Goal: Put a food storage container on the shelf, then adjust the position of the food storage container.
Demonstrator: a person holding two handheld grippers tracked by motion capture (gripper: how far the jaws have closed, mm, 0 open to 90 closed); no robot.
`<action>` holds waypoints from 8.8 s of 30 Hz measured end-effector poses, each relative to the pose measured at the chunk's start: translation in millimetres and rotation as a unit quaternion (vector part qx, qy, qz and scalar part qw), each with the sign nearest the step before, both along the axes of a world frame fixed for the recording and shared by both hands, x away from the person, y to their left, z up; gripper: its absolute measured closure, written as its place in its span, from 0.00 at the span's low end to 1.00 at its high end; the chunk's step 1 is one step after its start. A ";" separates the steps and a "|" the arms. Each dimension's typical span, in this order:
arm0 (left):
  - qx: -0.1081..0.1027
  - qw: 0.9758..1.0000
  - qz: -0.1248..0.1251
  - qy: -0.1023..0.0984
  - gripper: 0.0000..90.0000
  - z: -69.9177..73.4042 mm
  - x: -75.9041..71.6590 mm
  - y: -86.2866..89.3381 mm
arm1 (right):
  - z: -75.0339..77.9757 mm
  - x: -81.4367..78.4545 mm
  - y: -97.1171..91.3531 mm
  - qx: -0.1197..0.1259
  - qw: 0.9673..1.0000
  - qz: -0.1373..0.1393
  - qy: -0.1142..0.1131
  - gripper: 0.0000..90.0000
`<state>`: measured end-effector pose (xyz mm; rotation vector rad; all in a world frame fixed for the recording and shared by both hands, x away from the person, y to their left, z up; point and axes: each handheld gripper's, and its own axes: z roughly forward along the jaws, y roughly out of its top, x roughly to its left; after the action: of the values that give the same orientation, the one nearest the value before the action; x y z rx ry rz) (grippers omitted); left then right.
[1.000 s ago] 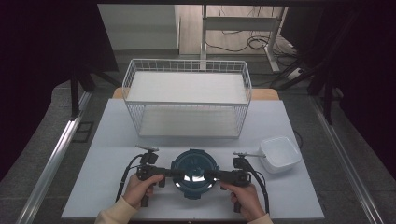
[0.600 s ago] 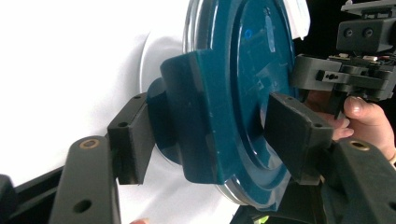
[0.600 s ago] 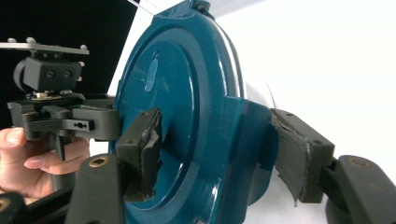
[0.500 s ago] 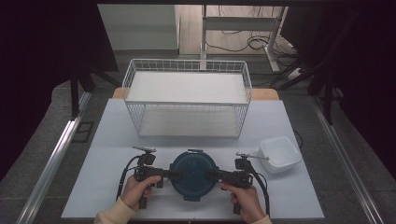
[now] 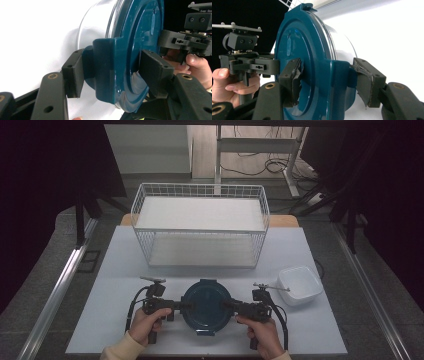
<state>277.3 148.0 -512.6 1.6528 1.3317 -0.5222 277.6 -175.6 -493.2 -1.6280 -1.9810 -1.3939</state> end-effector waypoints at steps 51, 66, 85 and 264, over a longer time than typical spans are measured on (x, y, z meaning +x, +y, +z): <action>-0.006 0.998 0.013 -0.063 0.45 50.8 9.2 12.7 | 56.4 20.3 13.3 -0.012 0.997 0.027 -0.074 0.46; 0.004 0.995 0.012 -0.101 0.45 100.8 24.0 17.9 | 99.2 33.7 17.6 -0.004 0.993 0.029 -0.111 0.46; 0.006 0.990 0.021 -0.141 0.45 149.3 35.4 21.3 | 147.6 48.7 21.8 -0.001 0.988 0.037 -0.152 0.46; 0.187 0.957 0.023 -0.220 0.27 27.2 -30.8 39.7 | 40.7 -11.9 -44.5 -0.195 0.959 0.081 -0.187 0.31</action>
<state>246.6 187.7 -485.4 1.8957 1.1730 0.1405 265.7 -220.0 -452.5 -1.3659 -2.6839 -1.3946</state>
